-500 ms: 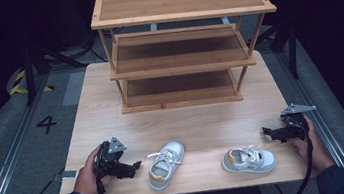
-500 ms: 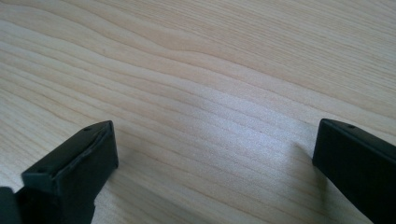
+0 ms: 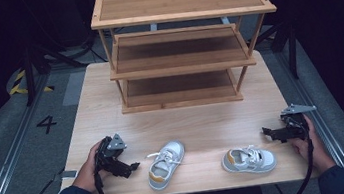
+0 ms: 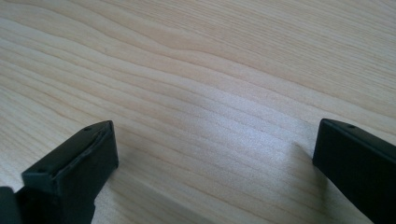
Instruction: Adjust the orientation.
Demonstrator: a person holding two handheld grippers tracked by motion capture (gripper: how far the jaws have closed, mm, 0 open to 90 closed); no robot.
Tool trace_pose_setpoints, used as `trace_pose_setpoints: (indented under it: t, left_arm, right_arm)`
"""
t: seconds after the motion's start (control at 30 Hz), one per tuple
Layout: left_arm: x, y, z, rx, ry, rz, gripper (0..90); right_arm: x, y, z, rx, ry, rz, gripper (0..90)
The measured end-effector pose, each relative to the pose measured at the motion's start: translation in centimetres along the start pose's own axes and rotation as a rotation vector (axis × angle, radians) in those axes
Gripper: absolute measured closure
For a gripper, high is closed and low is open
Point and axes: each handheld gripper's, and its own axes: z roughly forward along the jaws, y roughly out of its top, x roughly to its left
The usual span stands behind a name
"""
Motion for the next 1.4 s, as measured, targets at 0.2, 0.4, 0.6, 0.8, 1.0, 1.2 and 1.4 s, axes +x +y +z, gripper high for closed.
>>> trace_pose_setpoints:
  t: [0.2, 0.4, 0.6, 0.8, 1.0, 1.2, 1.4]
  left_arm:
    - [-1.7, 0.5, -0.5, -0.017, 0.132, 0.020, 21.7]
    - [-4.4, -0.1, -2.2, -0.012, -0.039, 0.126, 20.6]
    - [-6.5, -0.2, -3.0, 0.010, -0.091, 0.180, 26.2]
    - [-8.2, 1.1, -2.6, -0.020, -0.130, 0.221, 28.7]
    - [-8.8, 1.9, -1.7, -0.026, -0.187, 0.214, 27.6]
    - [-10.1, 4.1, -0.3, -0.027, -0.117, 0.233, 29.3]
    - [-9.8, 5.2, 0.7, -0.048, -0.101, 0.207, 30.4]
  right_arm:
    - [0.0, 0.0, 0.0, 0.001, 0.004, -0.006, 0.3]
    - [0.0, 0.0, 0.0, 0.001, 0.005, -0.007, 0.3]
    - [0.0, 0.0, 0.0, 0.001, 0.006, -0.007, 0.3]
    - [0.1, -0.1, -0.1, 0.002, 0.009, -0.005, 0.3]
    - [0.1, -0.1, -0.1, 0.001, 0.011, -0.009, 0.4]
    - [0.1, -0.1, -0.1, 0.002, 0.009, -0.009, 0.5]
    - [0.1, -0.1, -0.2, 0.001, 0.012, -0.012, 0.5]
